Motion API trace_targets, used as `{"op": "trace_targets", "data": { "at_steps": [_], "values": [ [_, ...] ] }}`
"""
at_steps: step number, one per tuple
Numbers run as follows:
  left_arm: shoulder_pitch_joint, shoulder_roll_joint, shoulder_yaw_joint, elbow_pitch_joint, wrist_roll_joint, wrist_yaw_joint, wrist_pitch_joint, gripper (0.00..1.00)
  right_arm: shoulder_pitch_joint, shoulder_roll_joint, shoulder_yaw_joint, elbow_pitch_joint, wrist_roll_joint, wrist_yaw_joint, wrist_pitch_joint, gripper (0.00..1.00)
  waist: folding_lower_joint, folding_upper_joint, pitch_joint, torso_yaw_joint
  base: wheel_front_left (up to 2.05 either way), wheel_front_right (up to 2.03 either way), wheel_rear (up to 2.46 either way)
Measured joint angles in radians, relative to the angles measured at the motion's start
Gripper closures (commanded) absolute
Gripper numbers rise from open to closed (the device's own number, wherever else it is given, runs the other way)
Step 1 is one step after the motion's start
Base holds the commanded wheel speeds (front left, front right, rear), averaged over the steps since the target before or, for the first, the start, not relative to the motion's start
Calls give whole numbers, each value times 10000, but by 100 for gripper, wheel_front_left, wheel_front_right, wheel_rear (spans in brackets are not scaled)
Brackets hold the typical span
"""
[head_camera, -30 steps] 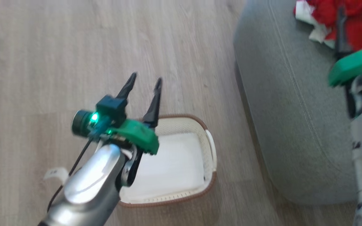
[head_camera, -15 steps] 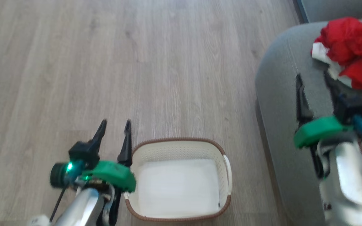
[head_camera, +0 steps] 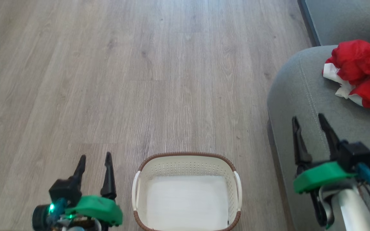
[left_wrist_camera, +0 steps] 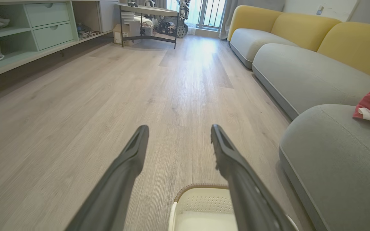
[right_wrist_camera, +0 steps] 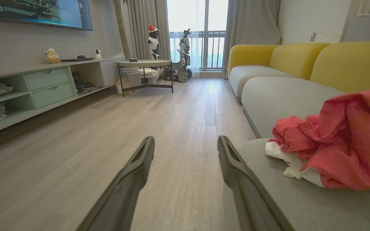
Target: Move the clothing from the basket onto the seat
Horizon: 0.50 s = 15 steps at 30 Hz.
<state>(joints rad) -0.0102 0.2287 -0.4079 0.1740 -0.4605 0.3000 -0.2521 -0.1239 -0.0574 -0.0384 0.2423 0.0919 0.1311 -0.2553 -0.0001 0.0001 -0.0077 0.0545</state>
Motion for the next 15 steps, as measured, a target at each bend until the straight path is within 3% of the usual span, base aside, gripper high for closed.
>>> {"op": "trace_targets", "data": {
  "at_steps": [15],
  "values": [
    [998, -111, 694, -489, 194, -192, 0, 0, 1061, 50, 301, -623, 500, 0, 0, 0, 0, 0, -249, 205, 0, 0, 0]
  ]
}}
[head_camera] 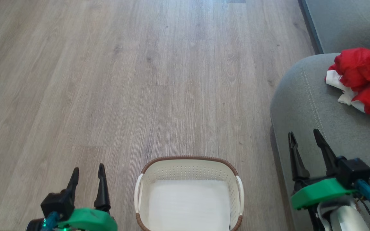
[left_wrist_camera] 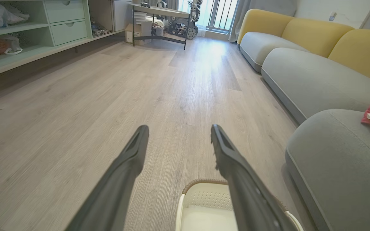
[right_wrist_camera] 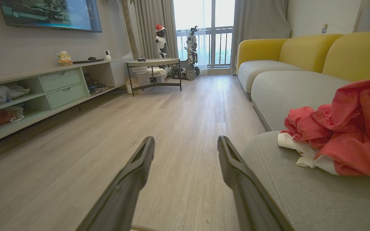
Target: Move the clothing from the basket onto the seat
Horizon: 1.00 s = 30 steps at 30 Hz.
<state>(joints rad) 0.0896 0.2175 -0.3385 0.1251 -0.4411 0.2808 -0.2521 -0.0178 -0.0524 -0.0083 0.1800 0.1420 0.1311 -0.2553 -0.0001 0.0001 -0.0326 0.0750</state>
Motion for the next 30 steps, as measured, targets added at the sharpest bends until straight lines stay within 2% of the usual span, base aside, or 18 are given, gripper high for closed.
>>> {"op": "trace_targets", "data": {
  "at_steps": [6, 30],
  "values": [
    [5, -104, 270, 8, -6, -255, 0, 0, 161, 8, -128, -31, 0, 0, 2, 0, 0, 0, -44, -54, 0, 0, 0],
    [38, -399, 594, 303, 579, -479, 0, 0, 341, 33, -311, 290, 0, 0, 2, 0, 0, 0, -251, -125, 0, 0, 0]
  ]
}}
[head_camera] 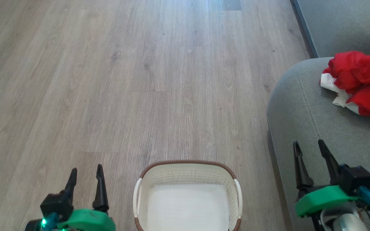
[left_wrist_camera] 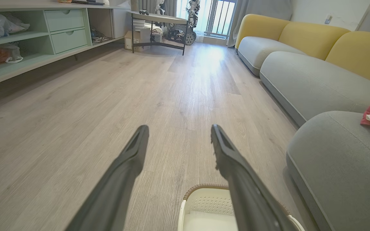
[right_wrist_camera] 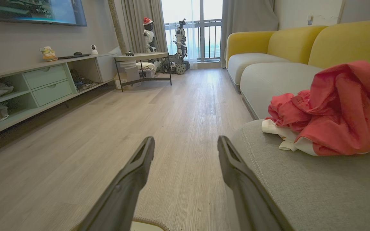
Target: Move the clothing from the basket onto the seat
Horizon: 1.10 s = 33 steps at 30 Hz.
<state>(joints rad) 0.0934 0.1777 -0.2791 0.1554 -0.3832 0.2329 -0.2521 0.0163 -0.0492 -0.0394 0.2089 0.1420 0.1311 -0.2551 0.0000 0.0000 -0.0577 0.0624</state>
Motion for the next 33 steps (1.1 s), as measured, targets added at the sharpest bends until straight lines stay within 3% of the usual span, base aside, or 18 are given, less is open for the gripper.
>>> {"op": "trace_targets", "data": {
  "at_steps": [27, 28, 33],
  "values": [
    [193, -100, -15, 163, -84, -86, 40, 0, 1, 12, 33, 203, 0, 0, 0, 0, 0, 0, -46, 45, 0, 0, 0],
    [193, -111, -15, 165, -84, -90, 40, 100, 1, 12, 33, 207, 0, 0, 0, 100, 0, 0, -48, 44, 0, 0, 0],
    [509, -288, -61, 961, -86, -119, 56, 100, 337, 52, 98, 1124, 6, 0, 42, 100, 0, 0, -44, 39, 0, 0, 0]
  ]
}}
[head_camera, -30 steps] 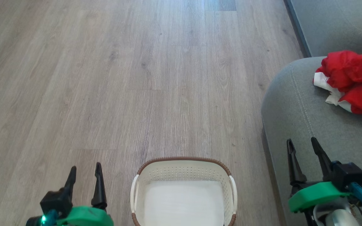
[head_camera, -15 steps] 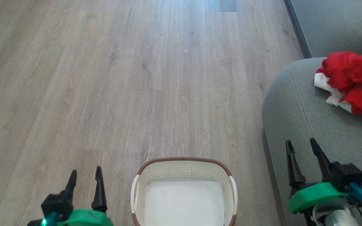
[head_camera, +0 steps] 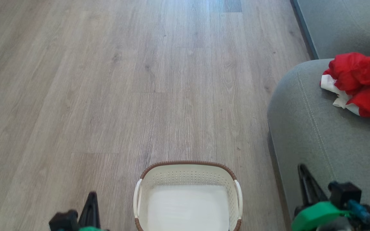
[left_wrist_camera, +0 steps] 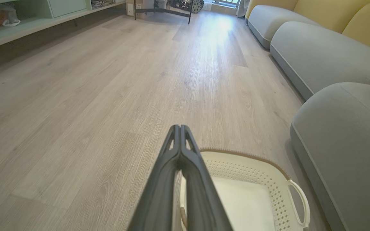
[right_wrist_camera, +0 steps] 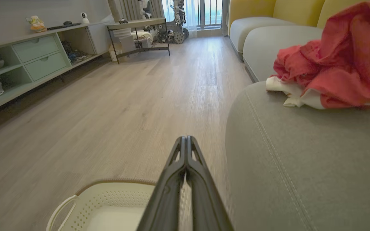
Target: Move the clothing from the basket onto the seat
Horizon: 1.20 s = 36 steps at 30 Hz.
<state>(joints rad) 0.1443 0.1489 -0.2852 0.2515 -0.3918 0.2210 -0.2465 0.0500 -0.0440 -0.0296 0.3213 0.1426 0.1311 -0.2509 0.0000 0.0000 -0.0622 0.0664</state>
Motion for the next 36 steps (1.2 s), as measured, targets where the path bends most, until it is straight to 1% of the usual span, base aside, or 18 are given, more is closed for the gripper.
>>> {"op": "trace_targets", "data": {
  "at_steps": [10, 36],
  "values": [
    [126, -35, 104, 100, -970, -211, 270, 100, 176, 36, -29, 77, 1106, 0, 240, 100, 0, 0, 54, -55, 0, 0, 0],
    [-321, -244, 813, 127, -3524, -988, 972, 100, 0, 38, -263, 2, 4148, 0, 1018, 100, 0, 0, 189, -192, 0, 0, 0]
  ]
}}
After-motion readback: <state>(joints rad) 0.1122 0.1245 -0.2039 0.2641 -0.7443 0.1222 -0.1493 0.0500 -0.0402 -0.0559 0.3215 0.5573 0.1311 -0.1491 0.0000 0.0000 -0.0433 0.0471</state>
